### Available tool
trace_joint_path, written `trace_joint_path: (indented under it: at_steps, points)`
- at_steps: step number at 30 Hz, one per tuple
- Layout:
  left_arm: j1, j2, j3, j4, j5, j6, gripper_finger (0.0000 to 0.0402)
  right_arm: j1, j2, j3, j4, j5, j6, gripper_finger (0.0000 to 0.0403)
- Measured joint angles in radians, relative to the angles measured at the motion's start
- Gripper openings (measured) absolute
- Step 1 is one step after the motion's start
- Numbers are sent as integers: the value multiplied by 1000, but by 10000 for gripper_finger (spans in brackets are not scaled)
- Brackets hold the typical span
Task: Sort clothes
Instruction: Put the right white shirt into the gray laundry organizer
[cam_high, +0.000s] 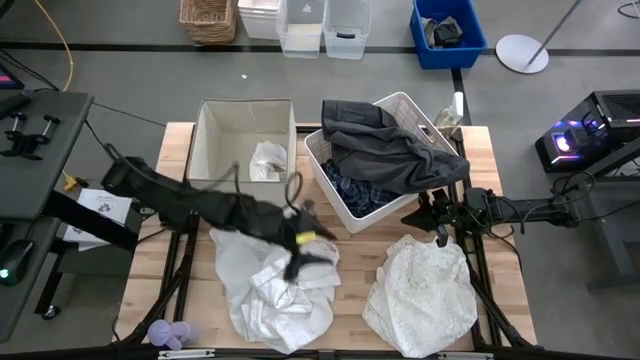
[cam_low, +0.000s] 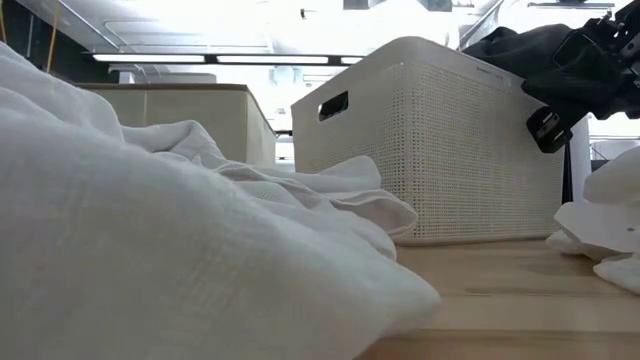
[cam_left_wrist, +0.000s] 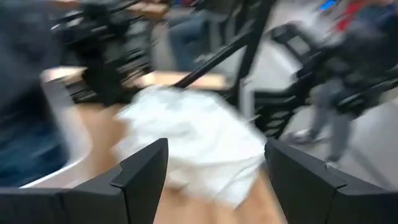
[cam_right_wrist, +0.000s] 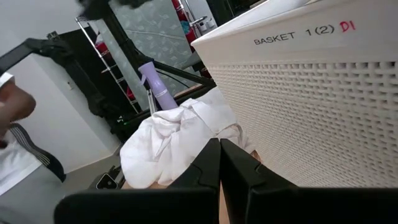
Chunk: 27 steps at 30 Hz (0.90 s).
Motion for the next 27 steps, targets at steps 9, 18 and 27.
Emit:
trace_joint_path:
  at_steps: [9, 18, 27]
  points:
    - [-71, 192, 0, 376, 150, -28, 256, 0, 0, 0, 0, 0, 0, 0]
    - [-92, 316, 59, 320, 309, 115, 256, 0, 0, 0, 0, 0, 0, 0]
    - [-178, 514, 132, 278, 180, 245, 256, 0, 0, 0, 0, 0, 0, 0]
